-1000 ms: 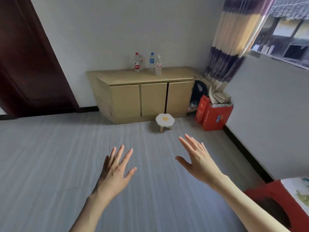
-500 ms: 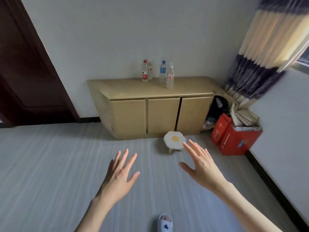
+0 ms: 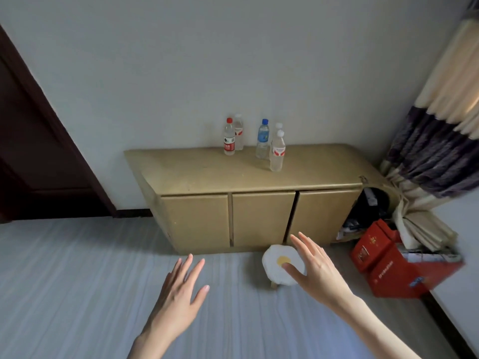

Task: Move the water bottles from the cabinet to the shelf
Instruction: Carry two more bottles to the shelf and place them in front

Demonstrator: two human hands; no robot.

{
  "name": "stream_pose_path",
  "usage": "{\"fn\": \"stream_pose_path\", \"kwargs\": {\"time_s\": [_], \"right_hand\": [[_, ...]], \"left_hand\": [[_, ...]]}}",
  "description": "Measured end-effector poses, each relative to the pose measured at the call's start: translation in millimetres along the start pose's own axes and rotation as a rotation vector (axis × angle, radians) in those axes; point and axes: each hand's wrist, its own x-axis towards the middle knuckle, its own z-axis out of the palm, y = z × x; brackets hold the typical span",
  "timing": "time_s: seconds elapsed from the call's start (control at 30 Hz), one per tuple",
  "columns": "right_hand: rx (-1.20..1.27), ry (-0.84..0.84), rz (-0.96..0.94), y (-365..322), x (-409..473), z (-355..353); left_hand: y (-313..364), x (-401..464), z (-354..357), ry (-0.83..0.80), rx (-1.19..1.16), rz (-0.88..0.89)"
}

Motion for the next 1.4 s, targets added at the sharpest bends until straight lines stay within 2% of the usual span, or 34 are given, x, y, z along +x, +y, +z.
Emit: {"fn": "stream_pose_path", "kwargs": {"time_s": [0.33, 0.57, 0.87, 1.1, 1.4], "right_hand": [[0.000, -0.001, 0.149, 55, 213, 14], [0.094, 0.036, 0.248, 71, 346, 5], [0.149, -0.007, 0.308, 125, 480, 9], [0.293, 0.089, 0.353, 172, 581, 0], [0.480, 0.060, 0.291, 199, 633, 16]], "left_hand": [[-22, 247, 5, -0.110, -0.029, 0.073], [-6, 413, -17, -0.089, -0.004, 0.173], [23, 557, 12, -0.182, 0.048, 0.256], [67, 669, 30, -0.287, 0.119, 0.281], [125, 758, 52, -0.318, 0.072, 0.422]]}}
